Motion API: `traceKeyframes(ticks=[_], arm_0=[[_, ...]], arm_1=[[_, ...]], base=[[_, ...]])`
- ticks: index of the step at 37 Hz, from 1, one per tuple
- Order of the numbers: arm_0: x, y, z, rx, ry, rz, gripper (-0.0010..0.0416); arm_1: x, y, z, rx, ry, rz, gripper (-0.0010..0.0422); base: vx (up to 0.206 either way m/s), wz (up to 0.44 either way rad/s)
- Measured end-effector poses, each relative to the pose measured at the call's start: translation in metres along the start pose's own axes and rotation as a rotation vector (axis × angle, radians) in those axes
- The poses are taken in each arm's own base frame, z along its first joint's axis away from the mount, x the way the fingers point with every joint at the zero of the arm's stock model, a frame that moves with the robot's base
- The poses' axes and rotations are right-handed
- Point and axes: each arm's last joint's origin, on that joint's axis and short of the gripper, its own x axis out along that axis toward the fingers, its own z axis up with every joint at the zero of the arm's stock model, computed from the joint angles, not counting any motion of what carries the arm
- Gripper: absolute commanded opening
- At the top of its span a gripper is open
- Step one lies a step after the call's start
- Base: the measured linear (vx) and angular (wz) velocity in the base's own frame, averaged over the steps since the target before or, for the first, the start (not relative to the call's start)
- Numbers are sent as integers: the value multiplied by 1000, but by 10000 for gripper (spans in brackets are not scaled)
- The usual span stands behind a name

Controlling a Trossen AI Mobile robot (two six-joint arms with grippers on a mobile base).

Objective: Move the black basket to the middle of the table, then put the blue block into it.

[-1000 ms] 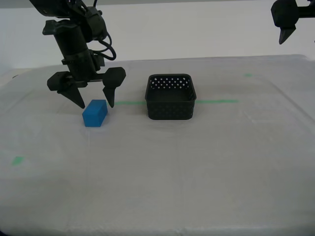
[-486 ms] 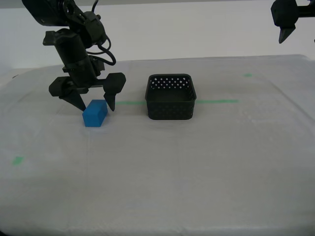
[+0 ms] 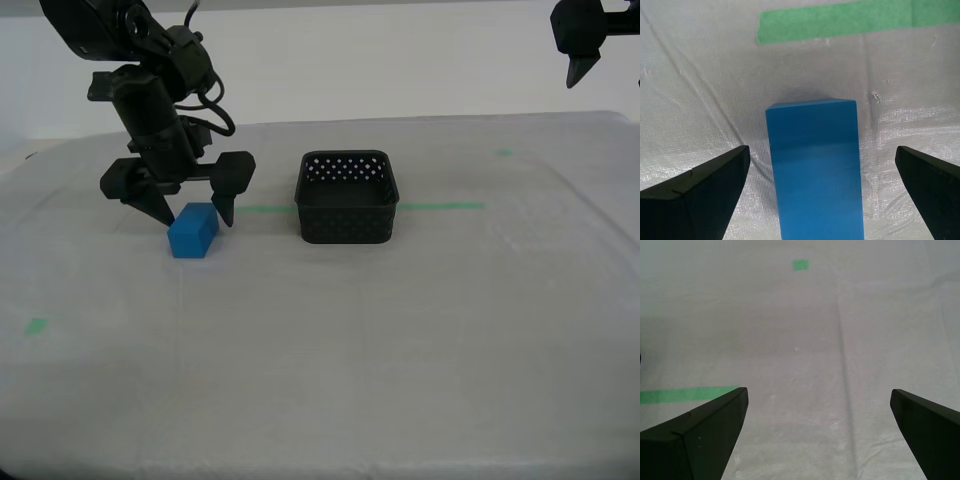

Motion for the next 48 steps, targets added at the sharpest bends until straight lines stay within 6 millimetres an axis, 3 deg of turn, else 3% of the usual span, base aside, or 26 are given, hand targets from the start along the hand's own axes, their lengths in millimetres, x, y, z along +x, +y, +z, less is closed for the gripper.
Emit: traceKeyframes(ticks=[32, 39, 48], arm_0=[[0, 0, 0, 0, 0, 0, 399], [0, 0, 0, 1, 0, 0, 399], [0, 0, 0, 0, 0, 0, 399]], arm_1=[[0, 0, 1, -13, -7, -2, 394], [0, 0, 1, -34, -7, -1, 347], [0, 1, 0, -46, 0, 1, 233]], base=[[0, 0], [0, 0], [0, 0]])
